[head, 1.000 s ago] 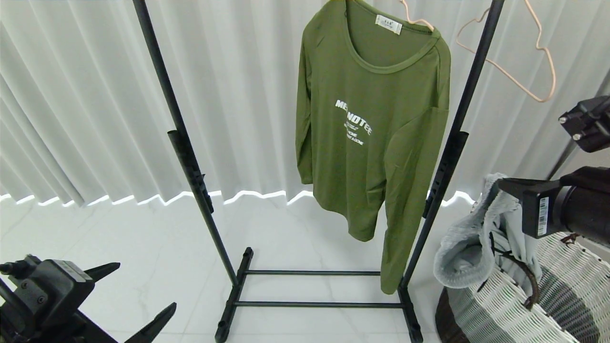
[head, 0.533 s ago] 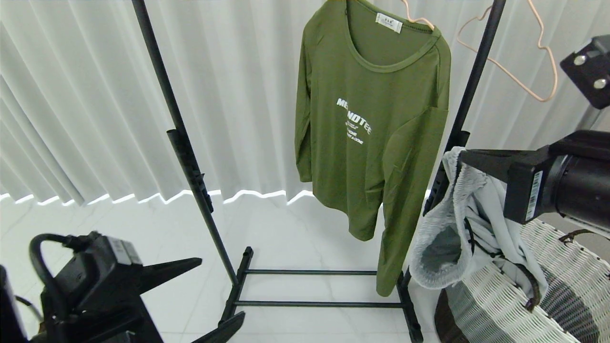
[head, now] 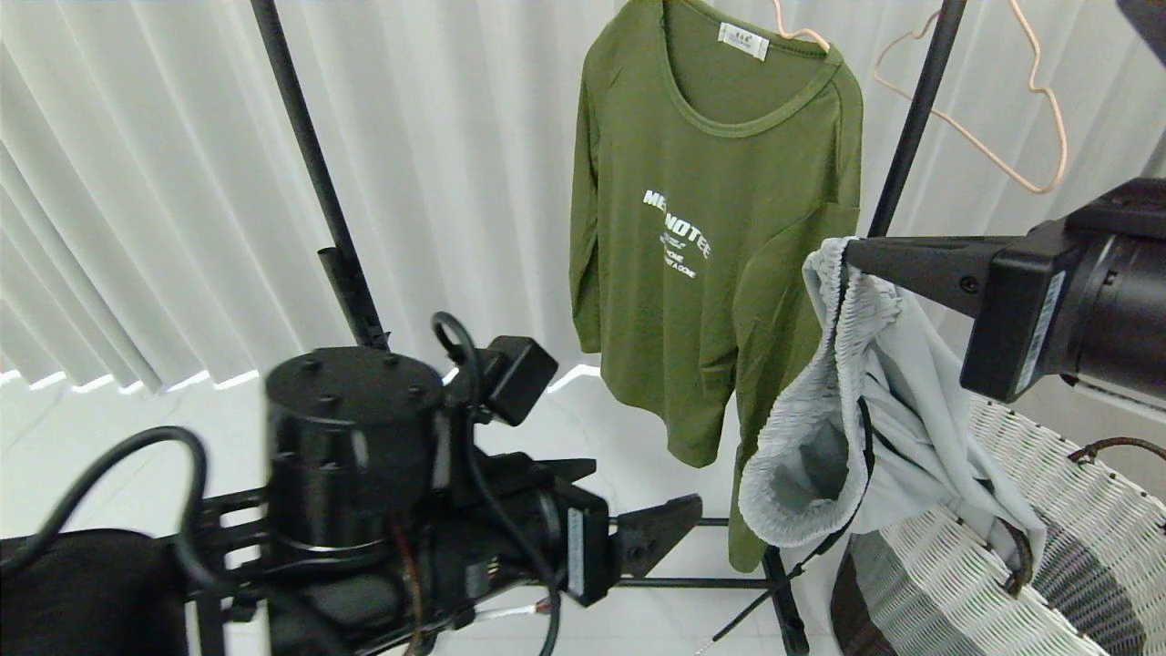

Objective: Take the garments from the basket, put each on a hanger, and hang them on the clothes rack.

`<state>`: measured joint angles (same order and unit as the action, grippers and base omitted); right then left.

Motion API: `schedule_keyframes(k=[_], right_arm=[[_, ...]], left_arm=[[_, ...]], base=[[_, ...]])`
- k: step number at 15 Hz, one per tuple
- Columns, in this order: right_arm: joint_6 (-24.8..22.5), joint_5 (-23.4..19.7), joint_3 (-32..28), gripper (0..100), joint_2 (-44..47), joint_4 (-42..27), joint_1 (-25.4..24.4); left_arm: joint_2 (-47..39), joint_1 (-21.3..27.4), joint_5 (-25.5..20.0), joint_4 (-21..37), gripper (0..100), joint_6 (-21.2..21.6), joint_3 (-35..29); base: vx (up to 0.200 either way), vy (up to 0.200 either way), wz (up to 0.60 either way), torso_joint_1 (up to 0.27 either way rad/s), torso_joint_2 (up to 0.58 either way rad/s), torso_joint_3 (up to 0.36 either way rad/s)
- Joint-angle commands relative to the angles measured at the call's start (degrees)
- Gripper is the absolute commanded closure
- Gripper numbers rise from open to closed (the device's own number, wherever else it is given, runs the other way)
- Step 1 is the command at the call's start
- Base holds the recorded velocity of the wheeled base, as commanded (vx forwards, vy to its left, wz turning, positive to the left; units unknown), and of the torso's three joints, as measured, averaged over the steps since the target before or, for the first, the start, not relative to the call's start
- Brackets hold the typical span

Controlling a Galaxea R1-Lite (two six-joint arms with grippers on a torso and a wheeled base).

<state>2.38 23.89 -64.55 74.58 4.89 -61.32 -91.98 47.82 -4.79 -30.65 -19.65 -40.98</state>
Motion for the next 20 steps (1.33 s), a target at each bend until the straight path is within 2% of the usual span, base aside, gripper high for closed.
schedule_keyframes(k=[1, 8, 14, 15, 17, 19, 20], right_arm=[[0.00, 0.01, -0.23, 100, 0.12, 0.03, -0.56], [0.26, -0.16, -0.23, 100, -0.05, 0.03, -0.56], [0.52, -0.25, -0.58, 100, -0.05, 0.12, -0.47], [0.52, -0.25, -0.58, 100, -0.05, 0.12, -0.47], [0.52, -0.25, -0.40, 100, -0.14, 0.12, 0.32], [0.17, -1.13, -0.31, 100, 0.21, 0.21, 3.66], [0.00, -2.10, -0.40, 100, 0.39, 0.39, 4.98]], left_arm=[[-14.19, 2.27, 4.44, -0.03, 0, -6.63, -9.99], [-28.43, 2.27, 4.53, -0.03, 0, -10.50, -20.36], [-29.31, 2.01, 4.88, -0.03, 0, -10.50, -15.97], [-29.05, 2.01, 4.97, -0.11, 100, -10.50, -15.53], [-26.85, 2.19, 6.29, -0.03, 100, -10.06, -13.86], [-22.37, 2.36, 11.03, -0.11, 100, -7.68, -11.05], [-20.35, 1.66, 11.73, -0.11, 100, -6.54, -10.26]], base=[[0.000, 0.000, 0.00, 0.000, 0.00, 0.000], [0.000, 0.000, 0.00, 0.000, 0.00, 0.000], [0.000, 0.000, 0.00, 0.000, 0.00, 0.000], [0.000, 0.000, 0.00, 0.000, 0.00, 0.000], [0.000, 0.000, 0.00, 0.000, 0.00, 0.000], [0.000, 0.000, 0.00, 0.000, 0.00, 0.000], [0.000, 0.000, 0.00, 0.000, 0.00, 0.000]])
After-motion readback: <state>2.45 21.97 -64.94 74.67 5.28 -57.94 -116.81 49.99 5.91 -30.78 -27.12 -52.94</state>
